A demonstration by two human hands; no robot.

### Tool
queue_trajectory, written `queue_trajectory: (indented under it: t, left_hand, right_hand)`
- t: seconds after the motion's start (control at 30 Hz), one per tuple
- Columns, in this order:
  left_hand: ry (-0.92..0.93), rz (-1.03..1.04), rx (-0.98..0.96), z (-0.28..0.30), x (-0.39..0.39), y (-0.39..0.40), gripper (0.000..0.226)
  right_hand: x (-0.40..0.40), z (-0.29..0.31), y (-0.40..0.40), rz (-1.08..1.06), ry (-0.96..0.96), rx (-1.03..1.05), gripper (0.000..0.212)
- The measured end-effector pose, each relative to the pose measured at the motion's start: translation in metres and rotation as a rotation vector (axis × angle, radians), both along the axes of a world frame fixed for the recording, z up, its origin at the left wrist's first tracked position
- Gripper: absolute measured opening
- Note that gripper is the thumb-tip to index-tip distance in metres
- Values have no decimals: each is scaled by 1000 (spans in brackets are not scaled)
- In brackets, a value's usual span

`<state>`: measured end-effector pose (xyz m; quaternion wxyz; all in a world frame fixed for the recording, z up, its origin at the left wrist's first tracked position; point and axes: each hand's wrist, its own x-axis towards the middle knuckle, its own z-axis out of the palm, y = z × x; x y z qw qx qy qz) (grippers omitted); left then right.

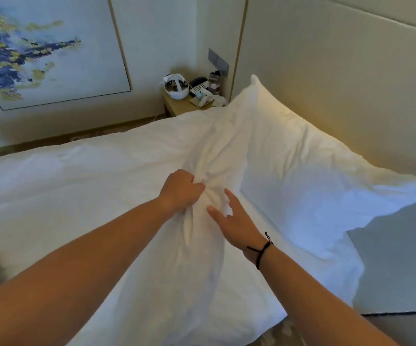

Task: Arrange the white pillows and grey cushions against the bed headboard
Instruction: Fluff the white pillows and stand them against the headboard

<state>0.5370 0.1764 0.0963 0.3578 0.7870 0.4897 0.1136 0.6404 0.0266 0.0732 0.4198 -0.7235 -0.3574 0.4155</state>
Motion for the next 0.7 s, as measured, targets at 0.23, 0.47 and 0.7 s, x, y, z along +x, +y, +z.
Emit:
queue_trajectory:
  t: [0.23,0.47,0.7]
  left_hand:
    - [-341,232,-188,35,58,-2,17]
    - [-473,339,-338,53,154,25,10]
    - [-48,102,-408,-45,220,2,57]
  right_hand:
    - [21,60,-53,-8,-35,-94,83]
    - [94,84,-58,196,-430,-27,76]
    - [208,-27,-51,122,-631,-471,72]
